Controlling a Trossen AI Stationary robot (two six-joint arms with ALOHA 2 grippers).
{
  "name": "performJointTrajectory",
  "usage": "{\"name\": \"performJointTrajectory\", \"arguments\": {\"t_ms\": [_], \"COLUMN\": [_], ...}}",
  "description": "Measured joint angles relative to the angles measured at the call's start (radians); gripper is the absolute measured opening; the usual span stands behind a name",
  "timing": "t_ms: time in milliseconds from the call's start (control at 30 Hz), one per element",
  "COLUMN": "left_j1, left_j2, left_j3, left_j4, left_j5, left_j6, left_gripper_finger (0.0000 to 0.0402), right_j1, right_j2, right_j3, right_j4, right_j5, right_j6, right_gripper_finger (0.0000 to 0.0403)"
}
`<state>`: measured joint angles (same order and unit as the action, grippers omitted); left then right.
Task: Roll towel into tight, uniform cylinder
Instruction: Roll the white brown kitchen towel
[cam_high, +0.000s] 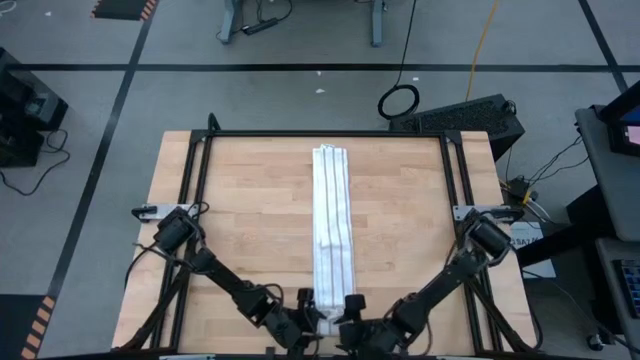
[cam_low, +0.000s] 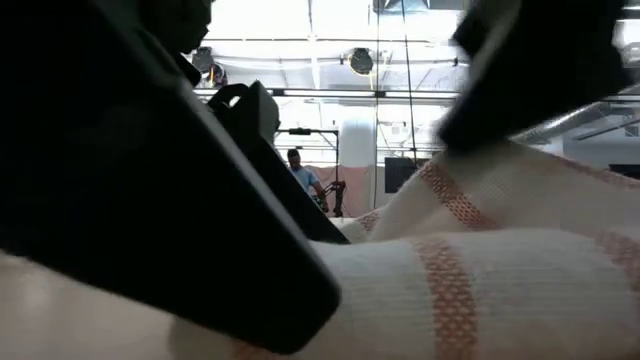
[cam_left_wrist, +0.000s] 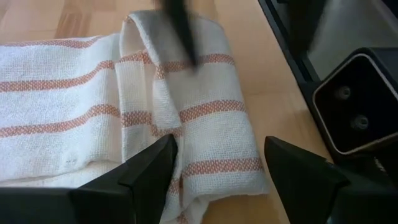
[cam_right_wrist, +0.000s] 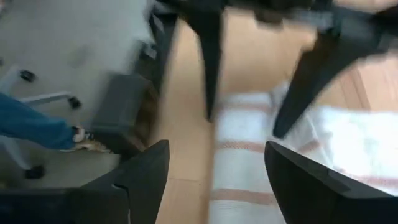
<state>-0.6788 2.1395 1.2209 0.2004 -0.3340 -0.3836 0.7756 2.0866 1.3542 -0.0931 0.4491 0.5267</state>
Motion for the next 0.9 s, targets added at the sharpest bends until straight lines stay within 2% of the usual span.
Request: {"name": "performJointTrajectory", "arguments": {"t_ms": [167, 300, 433, 667, 900], "left_j1": [0.008, 0.008, 0.010, 0.016, 0.010], "left_j2": [0.000, 0.000, 0.000, -0.013, -0.112], "left_j3": [0.000, 0.000, 0.000, -0.002, -0.004], "left_j4": [0.001, 0.001, 0.002, -0.007, -0.046], "left_j5": [0.015, 0.015, 0.015, 0.016, -0.015], "left_j6": [0.000, -0.001, -0.001, 0.001, 0.003], "left_gripper_finger": [0.0258, 0.0258, 0.0258, 0.0258, 0.0258], "right_j1": [-0.015, -0.023, -0.022, -0.040, -0.075], "right_j2": [0.024, 0.023, 0.023, 0.022, 0.022], "right_j3": [-0.002, -0.002, -0.012, -0.042, -0.042], "right_j4": [-0.024, -0.111, -0.138, -0.104, -0.100], "right_j5": [-0.002, 0.003, -0.013, -0.055, -0.109], "right_j6": [0.044, 0.100, 0.135, 0.142, 0.146], "right_gripper_finger": [0.0270, 0.0293, 0.0292, 0.0240, 0.0141]}}
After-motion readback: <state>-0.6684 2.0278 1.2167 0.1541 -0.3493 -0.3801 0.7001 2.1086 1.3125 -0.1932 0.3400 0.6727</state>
